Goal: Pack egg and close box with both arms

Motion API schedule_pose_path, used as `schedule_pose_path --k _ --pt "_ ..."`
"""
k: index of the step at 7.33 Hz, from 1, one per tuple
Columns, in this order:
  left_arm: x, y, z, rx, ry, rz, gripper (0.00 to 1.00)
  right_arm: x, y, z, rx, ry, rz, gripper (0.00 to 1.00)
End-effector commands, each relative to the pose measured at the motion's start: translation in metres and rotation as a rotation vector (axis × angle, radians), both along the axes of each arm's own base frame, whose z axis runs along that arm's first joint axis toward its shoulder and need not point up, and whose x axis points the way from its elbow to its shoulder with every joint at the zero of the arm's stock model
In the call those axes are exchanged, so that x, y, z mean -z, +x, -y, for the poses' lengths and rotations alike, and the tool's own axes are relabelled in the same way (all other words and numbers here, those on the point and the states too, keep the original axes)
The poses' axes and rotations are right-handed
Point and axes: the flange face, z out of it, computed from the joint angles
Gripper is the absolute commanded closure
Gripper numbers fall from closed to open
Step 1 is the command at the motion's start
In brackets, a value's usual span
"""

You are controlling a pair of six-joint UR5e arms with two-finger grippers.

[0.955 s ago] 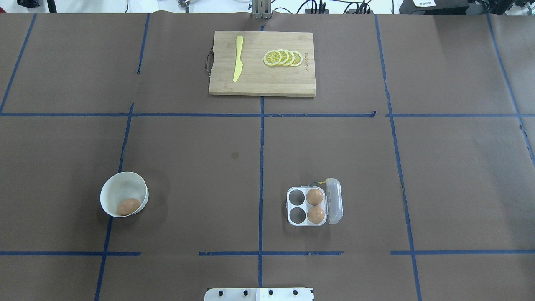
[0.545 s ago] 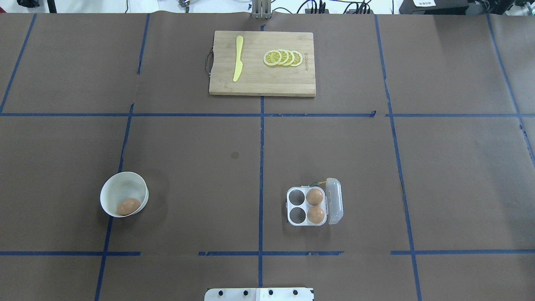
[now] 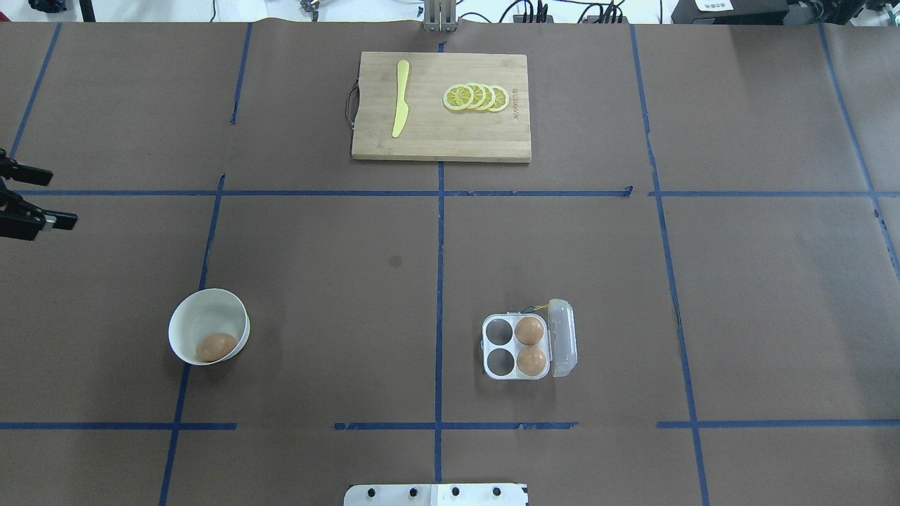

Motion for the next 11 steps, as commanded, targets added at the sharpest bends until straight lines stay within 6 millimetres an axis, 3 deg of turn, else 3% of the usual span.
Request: schedule_pose_path --k 1,2,3,4,6,7,9,11 --pt "0.012 0.049 -0.033 -0.049 -0.033 -0.002 0.04 0.001 0.0 0.0 0.0 0.002 0.0 0.0" --pt "0.013 0.067 -0.044 -0.088 -0.043 -0.002 0.36 -0.001 0.0 -0.001 0.0 -0.001 0.0 0.0" --pt "0.013 0.089 -0.054 -0.088 -0.063 0.006 0.34 0.0 0.0 -0.001 0.0 0.0 0.0 0.0" --pt "0.013 0.122 -0.068 -0.068 -0.062 0.027 0.26 0.0 0.0 -0.001 0.0 0.0 0.0 0.0" --pt "0.009 0.168 -0.098 -0.111 -0.049 0.072 0.26 0.0 0.0 0.0 0.0 0.0 0.0 0.0" --pt "0.006 0.18 -0.105 -0.109 -0.035 0.093 0.29 -0.001 0.001 0.0 -0.002 -0.001 0.0 0.0" --pt "0.001 0.182 -0.105 -0.114 -0.026 0.105 0.36 -0.001 0.0 0.0 0.0 -0.002 0.0 0.0" --pt "-0.006 0.189 -0.109 -0.129 -0.03 0.116 0.37 0.0 0.0 0.001 0.0 0.0 0.0 0.0"
